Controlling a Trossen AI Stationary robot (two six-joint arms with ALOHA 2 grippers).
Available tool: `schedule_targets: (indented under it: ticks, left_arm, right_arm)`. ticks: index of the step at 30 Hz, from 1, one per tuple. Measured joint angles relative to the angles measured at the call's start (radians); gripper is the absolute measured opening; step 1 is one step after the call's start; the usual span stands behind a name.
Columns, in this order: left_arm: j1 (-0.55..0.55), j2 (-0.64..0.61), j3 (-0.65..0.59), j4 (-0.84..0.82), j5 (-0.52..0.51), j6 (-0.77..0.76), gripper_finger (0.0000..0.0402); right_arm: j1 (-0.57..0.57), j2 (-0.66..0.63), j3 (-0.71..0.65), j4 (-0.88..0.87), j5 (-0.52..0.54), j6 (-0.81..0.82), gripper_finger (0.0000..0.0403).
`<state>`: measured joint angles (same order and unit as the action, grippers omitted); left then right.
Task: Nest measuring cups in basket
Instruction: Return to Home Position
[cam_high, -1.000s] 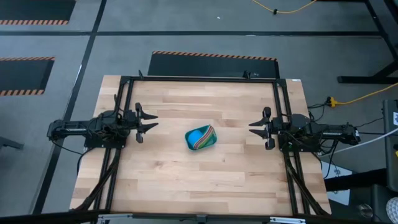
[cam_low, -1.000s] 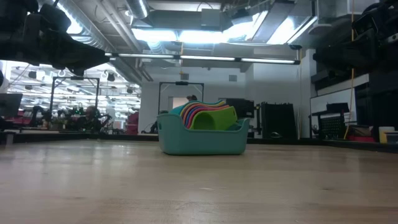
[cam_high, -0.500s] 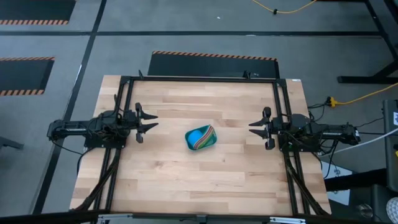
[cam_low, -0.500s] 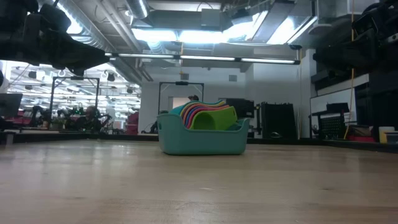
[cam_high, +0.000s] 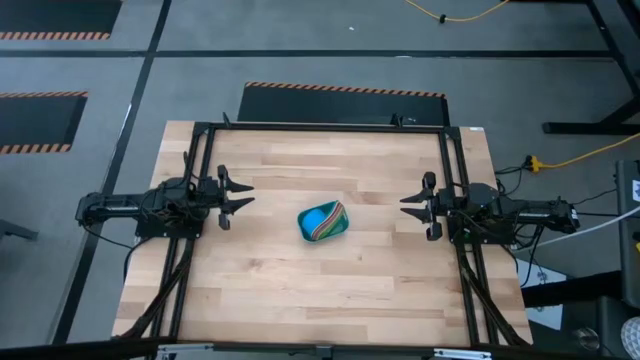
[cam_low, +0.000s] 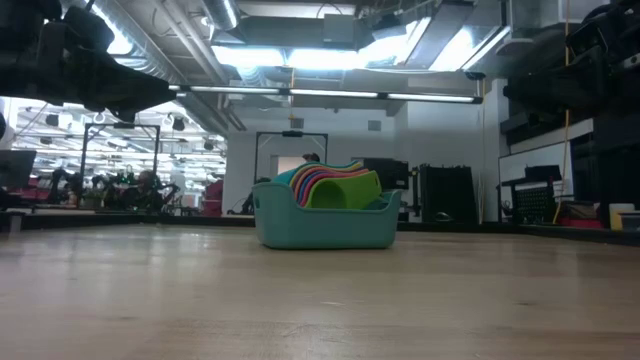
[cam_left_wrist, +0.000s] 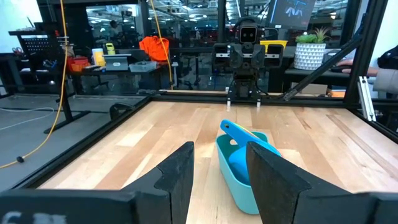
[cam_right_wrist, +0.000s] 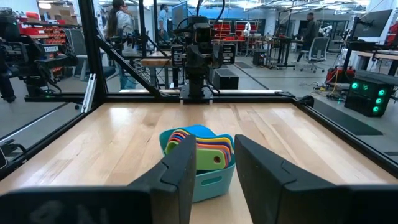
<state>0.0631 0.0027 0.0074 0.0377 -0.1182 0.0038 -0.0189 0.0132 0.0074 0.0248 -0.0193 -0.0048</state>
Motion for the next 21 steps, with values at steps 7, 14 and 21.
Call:
schedule_targets:
  ticks: [7,14,21]
  left_arm:
    - [0.0,0.0,0.0,0.0,0.0,0.0,0.014]
    - [0.0,0.0,0.0,0.0,0.0,0.0,0.014]
    - [0.0,0.0,0.0,0.0,0.0,0.0,0.014]
  right_arm:
    - [0.0,0.0,0.0,0.0,0.0,-0.001,0.0115]
    - [0.0,0.0,0.0,0.0,0.0,0.0,0.0115]
    - [0.0,0.0,0.0,0.0,0.0,-0.001,0.0115]
